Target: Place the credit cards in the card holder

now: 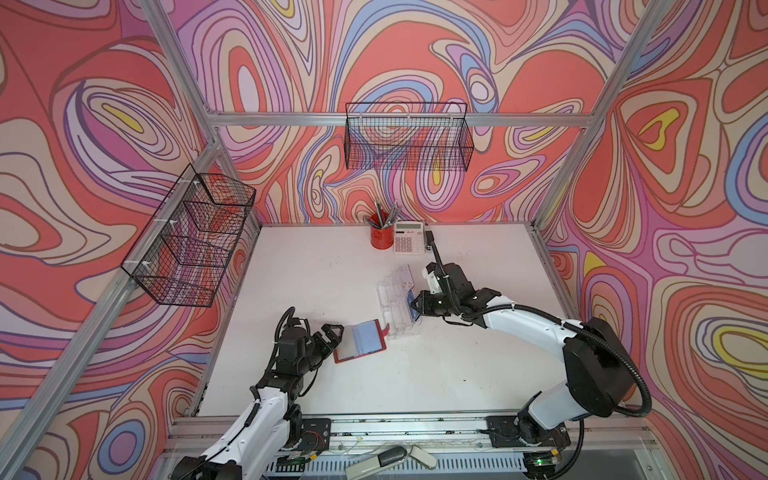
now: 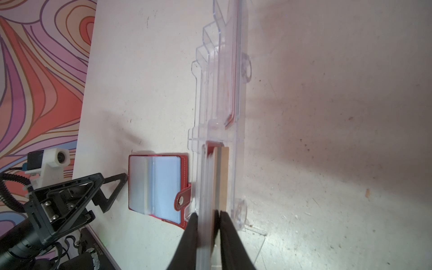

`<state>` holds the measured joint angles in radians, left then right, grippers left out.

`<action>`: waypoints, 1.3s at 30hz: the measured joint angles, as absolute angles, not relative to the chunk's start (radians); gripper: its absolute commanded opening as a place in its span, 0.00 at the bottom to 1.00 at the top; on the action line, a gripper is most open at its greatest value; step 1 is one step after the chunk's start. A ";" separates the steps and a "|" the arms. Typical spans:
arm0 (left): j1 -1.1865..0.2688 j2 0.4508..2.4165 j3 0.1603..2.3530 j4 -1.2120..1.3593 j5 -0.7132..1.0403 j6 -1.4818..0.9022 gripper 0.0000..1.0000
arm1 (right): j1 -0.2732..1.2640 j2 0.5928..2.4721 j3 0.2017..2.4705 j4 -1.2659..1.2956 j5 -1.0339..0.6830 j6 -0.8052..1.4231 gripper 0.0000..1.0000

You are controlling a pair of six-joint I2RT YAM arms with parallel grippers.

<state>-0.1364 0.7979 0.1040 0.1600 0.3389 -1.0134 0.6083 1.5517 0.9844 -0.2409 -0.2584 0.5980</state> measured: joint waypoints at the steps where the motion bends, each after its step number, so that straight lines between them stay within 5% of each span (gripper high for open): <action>1: -0.136 0.796 0.104 0.159 0.339 -1.013 0.96 | 0.608 1.550 0.986 -0.245 -0.260 0.598 0.17; 29: -0.136 0.792 0.104 0.156 0.338 -1.013 0.96 | 0.621 1.527 1.001 -0.260 -0.248 0.604 0.25; 39: -0.136 0.793 0.104 0.156 0.338 -1.013 0.96 | 0.693 1.553 1.080 -0.346 -0.084 0.589 0.12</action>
